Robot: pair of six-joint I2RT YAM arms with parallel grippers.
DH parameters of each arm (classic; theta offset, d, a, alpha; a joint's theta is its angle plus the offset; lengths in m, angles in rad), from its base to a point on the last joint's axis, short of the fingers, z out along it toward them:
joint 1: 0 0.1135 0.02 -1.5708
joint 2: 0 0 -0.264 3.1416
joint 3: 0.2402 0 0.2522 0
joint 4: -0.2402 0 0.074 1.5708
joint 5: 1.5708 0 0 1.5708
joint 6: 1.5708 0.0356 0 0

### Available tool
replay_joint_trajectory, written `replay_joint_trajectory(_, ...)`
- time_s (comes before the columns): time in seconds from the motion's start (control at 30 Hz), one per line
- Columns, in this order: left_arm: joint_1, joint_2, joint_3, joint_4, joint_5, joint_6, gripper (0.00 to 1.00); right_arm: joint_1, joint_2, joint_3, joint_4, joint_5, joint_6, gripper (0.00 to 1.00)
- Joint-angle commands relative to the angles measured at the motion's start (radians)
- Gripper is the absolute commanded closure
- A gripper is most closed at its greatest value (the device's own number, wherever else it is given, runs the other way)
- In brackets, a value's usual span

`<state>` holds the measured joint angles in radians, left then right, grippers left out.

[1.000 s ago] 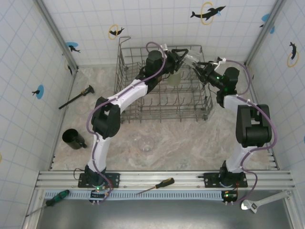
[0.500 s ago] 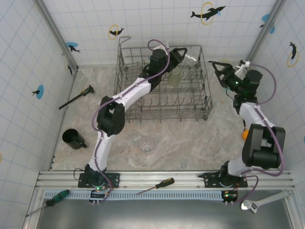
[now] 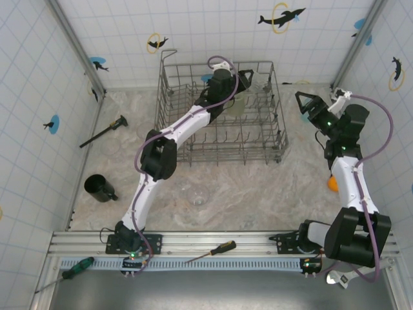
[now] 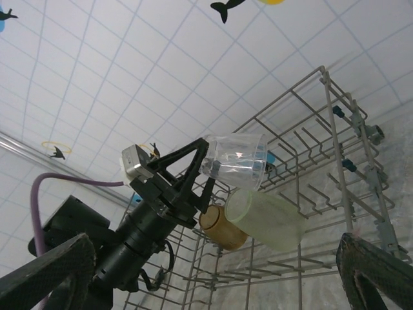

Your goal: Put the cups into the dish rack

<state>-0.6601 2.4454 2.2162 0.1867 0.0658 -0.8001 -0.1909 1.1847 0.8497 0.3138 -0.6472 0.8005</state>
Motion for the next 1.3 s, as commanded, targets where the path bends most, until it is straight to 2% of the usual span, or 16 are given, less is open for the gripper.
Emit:
replay_joint_trajectory(0.0, -0.028, 0.003, 0.049, -0.015, -0.024, 0.134, 1.0, 0.001, -0.034, -0.03, -0.069, 0.033, -0.069, 0.0)
replay_joint_trajectory(0.33, -0.074, 0.038, 0.072, -0.024, -0.112, 0.319, 1.0, 0.005, -0.072, -0.086, -0.105, 0.051, -0.102, 0.0)
replay_joint_trajectory(0.53, -0.079, 0.077, 0.076, 0.018, -0.148, 0.354, 1.0, 0.011, -0.093, -0.108, -0.114, 0.083, -0.112, 0.0)
replay_joint_trajectory(0.77, -0.086, 0.104, 0.076, 0.043, -0.194, 0.395, 1.0, 0.037, -0.091, -0.147, -0.059, 0.064, -0.093, 0.0)
replay_joint_trajectory(1.27, -0.11, 0.176, 0.071, 0.108, -0.225, 0.429, 1.0, 0.037, -0.106, -0.17, -0.032, 0.057, -0.105, 0.0)
